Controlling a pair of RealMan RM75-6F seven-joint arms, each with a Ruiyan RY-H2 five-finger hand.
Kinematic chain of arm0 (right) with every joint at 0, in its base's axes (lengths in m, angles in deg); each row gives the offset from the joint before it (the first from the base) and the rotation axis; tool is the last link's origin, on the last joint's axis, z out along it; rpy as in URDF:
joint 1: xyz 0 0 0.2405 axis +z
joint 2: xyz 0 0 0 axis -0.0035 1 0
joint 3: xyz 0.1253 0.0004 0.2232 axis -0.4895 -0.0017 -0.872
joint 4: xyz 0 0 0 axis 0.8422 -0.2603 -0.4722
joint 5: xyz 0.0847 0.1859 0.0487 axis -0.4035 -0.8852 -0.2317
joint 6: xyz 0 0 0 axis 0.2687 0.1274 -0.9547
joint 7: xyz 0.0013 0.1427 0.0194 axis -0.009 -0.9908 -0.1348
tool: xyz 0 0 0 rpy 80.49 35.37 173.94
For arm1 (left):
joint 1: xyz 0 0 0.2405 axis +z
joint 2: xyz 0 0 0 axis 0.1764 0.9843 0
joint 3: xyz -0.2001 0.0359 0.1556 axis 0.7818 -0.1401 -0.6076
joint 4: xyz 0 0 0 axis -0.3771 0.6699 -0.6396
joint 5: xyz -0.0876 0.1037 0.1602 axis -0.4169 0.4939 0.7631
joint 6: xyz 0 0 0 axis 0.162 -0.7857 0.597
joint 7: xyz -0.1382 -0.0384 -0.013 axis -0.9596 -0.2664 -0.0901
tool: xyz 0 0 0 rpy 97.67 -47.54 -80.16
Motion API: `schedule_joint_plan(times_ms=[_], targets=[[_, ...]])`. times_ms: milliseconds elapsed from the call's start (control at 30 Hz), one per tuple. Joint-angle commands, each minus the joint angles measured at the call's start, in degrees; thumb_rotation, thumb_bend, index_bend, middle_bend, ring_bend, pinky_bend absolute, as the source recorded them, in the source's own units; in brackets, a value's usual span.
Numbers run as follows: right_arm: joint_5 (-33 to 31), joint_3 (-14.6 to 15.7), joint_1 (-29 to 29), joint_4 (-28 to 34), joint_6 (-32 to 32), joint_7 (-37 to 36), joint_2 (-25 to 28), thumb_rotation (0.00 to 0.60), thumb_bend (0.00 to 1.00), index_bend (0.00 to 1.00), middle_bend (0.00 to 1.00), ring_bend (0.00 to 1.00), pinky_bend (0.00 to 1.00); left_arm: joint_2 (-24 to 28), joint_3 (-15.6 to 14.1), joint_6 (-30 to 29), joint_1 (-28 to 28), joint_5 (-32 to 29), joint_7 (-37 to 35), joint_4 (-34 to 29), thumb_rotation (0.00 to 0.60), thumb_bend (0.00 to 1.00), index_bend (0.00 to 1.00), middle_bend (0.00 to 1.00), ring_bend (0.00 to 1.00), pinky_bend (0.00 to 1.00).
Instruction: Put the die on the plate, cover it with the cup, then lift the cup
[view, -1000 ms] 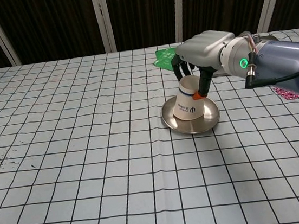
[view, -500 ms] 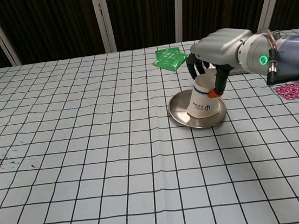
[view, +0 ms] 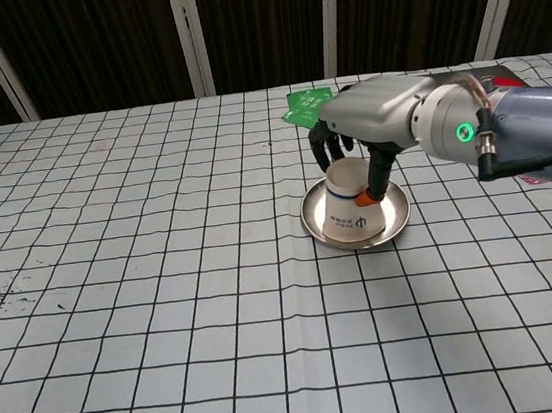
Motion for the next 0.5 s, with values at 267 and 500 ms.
schedule_joint_plan(times_ms=[267,500], targets=[[-2.3,-3.7,2.7,-6.3,2.4,-2.8,-5.2,0.6,0.42,0.57,0.59,0.35,0.0,0.3,0.2,0.0,0.2,-0.5,-0.9,0.5,0.6,0.29,0.25,0.0,0.0,0.0],[-0.6,-4.1,2.6,-11.5,3.1,-6.0,-6.3,0.6,0.42,0.57,0.59,0.35,0.0,0.1,0.3,0.4,0.0,-0.8,-0.6,0.6,0.6,0.29,0.25,0.0,0.0,0.0]])
